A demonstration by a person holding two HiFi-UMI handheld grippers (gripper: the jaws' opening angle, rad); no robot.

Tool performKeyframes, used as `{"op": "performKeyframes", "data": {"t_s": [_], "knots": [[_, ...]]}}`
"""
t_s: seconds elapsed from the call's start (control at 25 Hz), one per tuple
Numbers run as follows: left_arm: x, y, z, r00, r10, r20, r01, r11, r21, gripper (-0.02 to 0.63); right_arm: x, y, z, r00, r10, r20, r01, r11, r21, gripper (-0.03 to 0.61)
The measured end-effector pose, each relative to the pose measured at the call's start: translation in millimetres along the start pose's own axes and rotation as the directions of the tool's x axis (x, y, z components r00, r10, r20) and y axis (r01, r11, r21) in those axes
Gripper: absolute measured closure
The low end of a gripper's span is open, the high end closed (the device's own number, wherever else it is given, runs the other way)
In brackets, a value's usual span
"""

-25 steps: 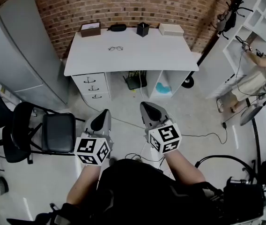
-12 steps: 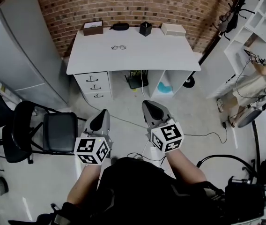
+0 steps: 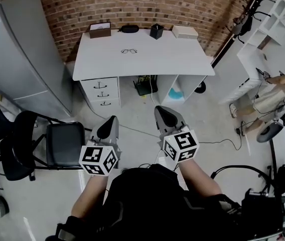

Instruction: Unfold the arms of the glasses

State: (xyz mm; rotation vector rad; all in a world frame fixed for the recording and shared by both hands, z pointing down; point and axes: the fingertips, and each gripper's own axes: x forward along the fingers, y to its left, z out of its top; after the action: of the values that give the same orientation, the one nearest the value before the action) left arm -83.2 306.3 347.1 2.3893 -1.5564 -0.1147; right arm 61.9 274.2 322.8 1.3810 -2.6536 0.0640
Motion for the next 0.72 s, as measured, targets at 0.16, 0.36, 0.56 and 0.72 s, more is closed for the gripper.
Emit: {"op": "performKeyframes", "data": {"t_s": [0.16,0.36,0.56,0.72], "knots": [[-5,14,-2,1.000,-0.008,-0.006,0.008,1.000,-0.016,0.604,4,11,0,1.000,-0.014,-0.005,0.014,1.000,0.003,0.569],[-2,20,2,1.000,-0.020,0.008,0.020,1.000,-0.009,0.604,14,15,2,1.000,-0.012,-0.006,0.012,1.000,-0.010,0.569],[9,26,4,1.000,-0.010,0.015,0.010,1.000,-0.008,0.604,29,13,4,1.000,0.014,0.007,-0.013,1.000,-0.018,0.569],[26,33,3,1.000,0.007,0.013,-0.007,1.000,-0.002,0.604,50,-1,1,0.999,0.032,0.015,-0.032,0.999,-0.005,0.569]]}}
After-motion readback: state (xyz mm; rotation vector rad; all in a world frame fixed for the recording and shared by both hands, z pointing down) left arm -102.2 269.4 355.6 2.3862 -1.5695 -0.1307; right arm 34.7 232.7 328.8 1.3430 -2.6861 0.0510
